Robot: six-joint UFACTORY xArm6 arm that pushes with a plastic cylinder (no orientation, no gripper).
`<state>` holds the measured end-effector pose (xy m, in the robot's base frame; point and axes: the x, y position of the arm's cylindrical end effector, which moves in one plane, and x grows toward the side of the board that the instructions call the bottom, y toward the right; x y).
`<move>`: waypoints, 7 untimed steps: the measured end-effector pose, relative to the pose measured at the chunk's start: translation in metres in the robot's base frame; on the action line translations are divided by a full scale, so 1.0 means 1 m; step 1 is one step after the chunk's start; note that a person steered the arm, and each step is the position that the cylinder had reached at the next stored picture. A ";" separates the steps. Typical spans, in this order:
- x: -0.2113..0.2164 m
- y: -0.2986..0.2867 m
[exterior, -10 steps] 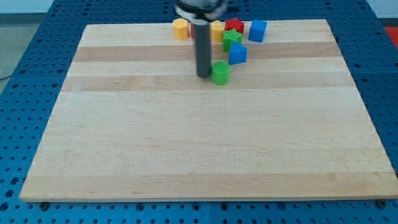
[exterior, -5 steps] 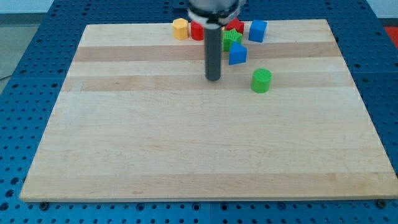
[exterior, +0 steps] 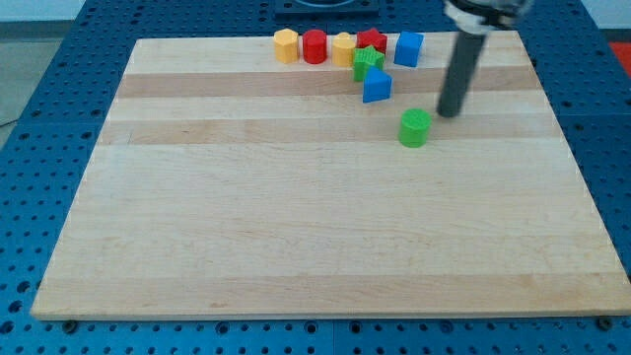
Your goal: Move the green circle towards the bottom right side of the board
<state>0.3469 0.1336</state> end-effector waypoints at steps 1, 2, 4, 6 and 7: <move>0.017 -0.046; 0.090 -0.024; 0.107 -0.031; 0.087 0.005; 0.117 0.056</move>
